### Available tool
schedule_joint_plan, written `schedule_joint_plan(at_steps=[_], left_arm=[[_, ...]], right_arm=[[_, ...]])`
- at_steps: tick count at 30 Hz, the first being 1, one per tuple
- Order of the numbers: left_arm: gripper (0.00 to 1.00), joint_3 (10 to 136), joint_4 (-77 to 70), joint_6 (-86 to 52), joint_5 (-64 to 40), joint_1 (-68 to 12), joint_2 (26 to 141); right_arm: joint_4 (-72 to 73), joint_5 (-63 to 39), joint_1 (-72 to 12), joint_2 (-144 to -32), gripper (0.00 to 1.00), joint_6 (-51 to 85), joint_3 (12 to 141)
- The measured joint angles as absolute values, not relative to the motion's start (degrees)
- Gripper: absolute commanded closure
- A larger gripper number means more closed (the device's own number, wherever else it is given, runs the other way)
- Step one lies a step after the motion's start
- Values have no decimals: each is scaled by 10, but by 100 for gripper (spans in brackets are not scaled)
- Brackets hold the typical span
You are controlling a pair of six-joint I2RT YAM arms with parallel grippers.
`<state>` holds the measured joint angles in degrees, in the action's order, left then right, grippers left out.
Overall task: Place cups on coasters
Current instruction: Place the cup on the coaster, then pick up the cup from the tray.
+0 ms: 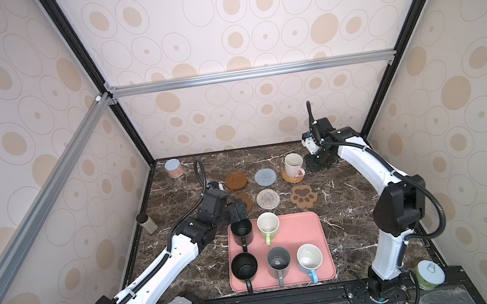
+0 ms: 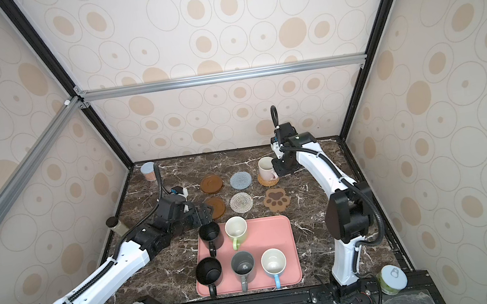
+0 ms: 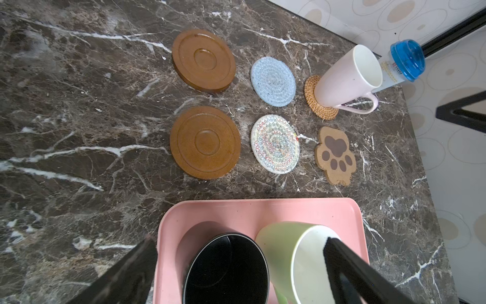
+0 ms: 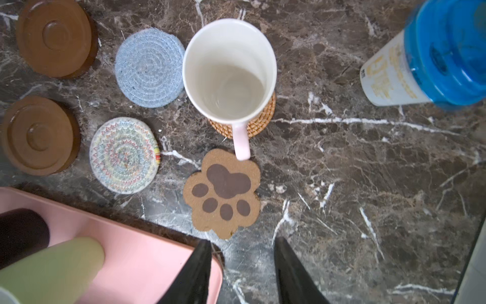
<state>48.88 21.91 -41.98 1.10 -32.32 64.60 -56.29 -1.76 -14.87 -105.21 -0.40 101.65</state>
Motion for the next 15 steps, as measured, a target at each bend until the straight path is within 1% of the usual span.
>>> schedule_joint_plan(at_steps=[6, 15], left_arm=[[0, 489, 220, -420, 17, -323, 646], [0, 489, 220, -420, 20, -323, 646]], right_arm=[[-573, -14, -149, -964, 55, 29, 938], [-591, -20, -149, -871, 54, 88, 836]])
